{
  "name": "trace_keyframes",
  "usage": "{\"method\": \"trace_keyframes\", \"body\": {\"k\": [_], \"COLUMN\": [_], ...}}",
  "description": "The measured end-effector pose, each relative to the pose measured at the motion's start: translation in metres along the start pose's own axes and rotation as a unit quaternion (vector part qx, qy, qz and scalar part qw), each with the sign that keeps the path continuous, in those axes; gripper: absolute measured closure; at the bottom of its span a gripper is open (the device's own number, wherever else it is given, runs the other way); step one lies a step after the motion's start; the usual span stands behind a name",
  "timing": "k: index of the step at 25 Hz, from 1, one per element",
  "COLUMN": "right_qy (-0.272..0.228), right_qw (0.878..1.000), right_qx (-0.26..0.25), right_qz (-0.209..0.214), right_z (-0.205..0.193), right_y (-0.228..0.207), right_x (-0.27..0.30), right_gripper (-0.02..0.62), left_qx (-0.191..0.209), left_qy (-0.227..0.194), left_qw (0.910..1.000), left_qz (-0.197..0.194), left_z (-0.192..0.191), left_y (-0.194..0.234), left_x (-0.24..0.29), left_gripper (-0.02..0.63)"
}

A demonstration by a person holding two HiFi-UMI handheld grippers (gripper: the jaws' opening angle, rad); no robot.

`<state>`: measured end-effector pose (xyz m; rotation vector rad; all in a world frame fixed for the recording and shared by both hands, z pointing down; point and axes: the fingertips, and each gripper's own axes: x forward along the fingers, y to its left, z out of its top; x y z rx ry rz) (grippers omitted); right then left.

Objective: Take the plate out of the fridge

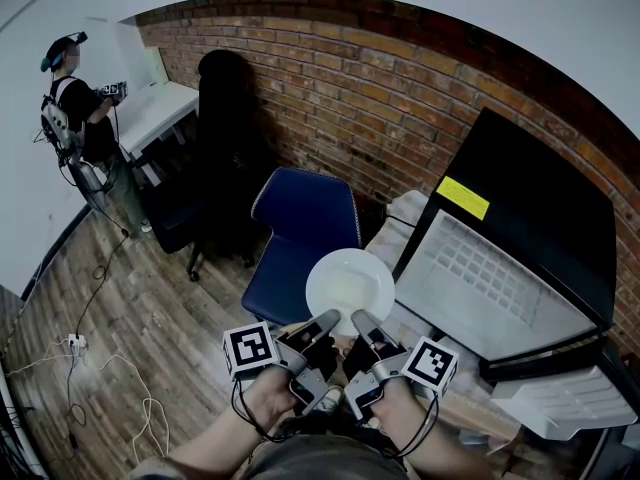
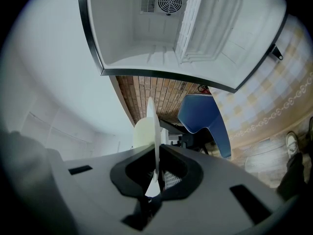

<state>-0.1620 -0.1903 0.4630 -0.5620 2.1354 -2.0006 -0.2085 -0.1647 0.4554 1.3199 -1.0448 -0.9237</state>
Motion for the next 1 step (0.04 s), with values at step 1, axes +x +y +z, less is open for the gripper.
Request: {"method": "trace_keyframes", "body": {"k": [1], "right_qy": [0.0], "right_qw": [1.0], "right_qx": [0.002], "right_qz": [0.001], "right_z": [-0.0009], "right_y": [0.0004], "right_x": [-0.0002], "right_gripper": [0.558], "left_qx": [0.0], "left_qy": [0.0], "left_qw": [1.0], "left_qz": [0.0], "left_z": [-0.0003], "left_y": [-0.0004], "left_x": [-0.0008], "left_gripper": [0.571]}}
